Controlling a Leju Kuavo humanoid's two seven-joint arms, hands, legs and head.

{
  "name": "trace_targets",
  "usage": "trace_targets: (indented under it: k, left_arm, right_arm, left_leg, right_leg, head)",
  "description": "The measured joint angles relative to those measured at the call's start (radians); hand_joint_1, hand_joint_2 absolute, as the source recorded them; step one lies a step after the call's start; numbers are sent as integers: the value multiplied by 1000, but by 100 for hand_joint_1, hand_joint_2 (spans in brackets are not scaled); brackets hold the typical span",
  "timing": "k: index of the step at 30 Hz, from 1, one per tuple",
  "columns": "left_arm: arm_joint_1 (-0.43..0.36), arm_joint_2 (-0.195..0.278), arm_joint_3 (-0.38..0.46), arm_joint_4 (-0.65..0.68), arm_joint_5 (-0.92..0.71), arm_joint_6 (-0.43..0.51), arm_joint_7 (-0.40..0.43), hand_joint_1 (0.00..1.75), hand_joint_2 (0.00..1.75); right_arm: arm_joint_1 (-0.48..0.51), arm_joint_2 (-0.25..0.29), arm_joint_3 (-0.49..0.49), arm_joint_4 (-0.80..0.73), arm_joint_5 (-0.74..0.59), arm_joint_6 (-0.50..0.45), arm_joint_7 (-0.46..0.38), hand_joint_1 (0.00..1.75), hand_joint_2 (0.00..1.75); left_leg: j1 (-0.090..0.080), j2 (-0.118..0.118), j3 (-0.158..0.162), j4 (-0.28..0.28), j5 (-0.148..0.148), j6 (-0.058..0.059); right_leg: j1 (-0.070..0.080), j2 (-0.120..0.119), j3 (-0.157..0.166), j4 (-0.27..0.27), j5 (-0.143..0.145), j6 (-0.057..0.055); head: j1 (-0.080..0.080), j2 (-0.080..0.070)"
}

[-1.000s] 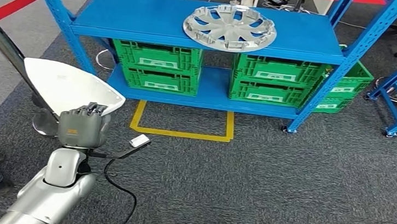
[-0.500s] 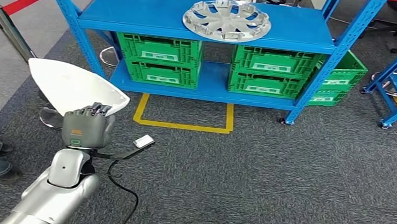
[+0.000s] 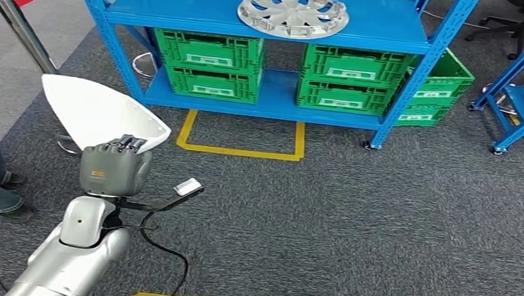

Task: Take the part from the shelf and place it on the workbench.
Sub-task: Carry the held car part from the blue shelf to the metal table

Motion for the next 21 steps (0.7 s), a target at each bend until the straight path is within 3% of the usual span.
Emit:
trace_targets:
  k: [2, 3, 5, 6, 7, 8, 9, 11, 13, 15, 17, 19, 21]
  left_arm:
    - [3, -6, 10, -2, 18, -3, -13, 175, 175]
    - [5, -10, 15, -3, 27, -4, -19, 175, 175]
    - [9, -15, 24, -4, 39, -8, -27, 175, 175]
    - [12, -16, 28, -4, 43, -10, -30, 175, 175]
    - [16, -18, 32, -4, 46, -12, -33, 175, 175]
    - [19, -19, 35, -4, 49, -13, -37, 175, 175]
    - [21, -20, 39, -4, 50, -14, -39, 175, 175]
    - [22, -23, 45, -6, 52, -15, -42, 175, 175]
    - [21, -26, 50, -10, 53, -16, -43, 175, 175]
    - [22, -28, 51, -12, 53, -16, -43, 175, 175]
    - [23, -28, 53, -13, 53, -17, -43, 175, 175]
    - [23, -28, 56, -15, 54, -18, -44, 175, 175]
    - [26, -28, 59, -15, 54, -20, -45, 175, 175]
  right_arm:
    - [2, 0, 0, 0, 2, 0, 0, 0, 0]
    - [2, 0, 0, 0, 3, 0, 0, 0, 0]
    - [3, -1, 0, 0, 5, -1, 1, 0, 0]
    - [3, -1, 0, 0, 5, -1, 2, 0, 0]
    - [4, -1, 0, 0, 5, -1, 2, 0, 0]
    - [5, -2, 0, 0, 6, -1, 3, 0, 0]
    - [6, -2, 0, 0, 7, -1, 3, 0, 0]
    - [4, -4, 0, 0, 8, -1, 3, 0, 0]
    - [3, -4, 0, 0, 8, 0, 3, 0, 0]
    - [4, -4, 0, 0, 9, 0, 3, 0, 0]
    - [5, -4, 0, 0, 10, -1, 3, 0, 0]
    - [5, -3, 0, 0, 13, -1, 3, 0, 0]
    - [5, -4, 0, 0, 15, -1, 3, 0, 0]
  left_leg:
    - [3, 3, -10, -8, 16, 11]
    - [5, 4, -17, -12, 26, 16]
    - [4, 5, -40, -10, 43, 20]
    - [3, 6, -51, -9, 51, 19]
    - [3, 6, -62, -7, 59, 17]
    - [4, 6, -70, -6, 65, 14]
    - [5, 6, -78, -3, 70, 11]
    - [4, 6, -90, 7, 75, 3]
    - [1, 6, -103, 18, 81, -6]
    - [1, 5, -112, 24, 88, -16]
    - [4, 4, -122, 42, 73, -26]
    - [7, 2, -157, 128, 12, -37]
    - [10, 2, -210, 262, -57, -44]
  right_leg:
    - [-2, 2, -20, 24, -19, 9]
    - [-3, 3, -39, 65, -49, 14]
    - [-8, 4, -89, 195, -129, 23]
    - [-10, 4, -107, 255, -158, 27]
    - [-11, 4, -109, 283, -169, 31]
    - [-14, 3, -90, 271, -162, 34]
    - [-16, 3, -52, 222, -140, 36]
    - [-20, 3, 43, 77, -103, 38]
    - [-20, 4, 88, 2, -93, 30]
    - [-17, 5, 83, 2, -89, 16]
    - [-19, 5, 78, 2, -80, 2]
    - [-21, 4, 70, 1, -71, -11]
    - [-19, 4, 59, 2, -64, -17]
  head:
    - [2, 0]
    - [5, 0]
    - [9, 0]
    - [9, 0]
    - [9, 0]
    - [10, 0]
    - [10, 0]
    - [10, 0]
    - [11, 0]
    - [11, 0]
    - [10, 0]
    - [6, 0]
    - [5, 0]
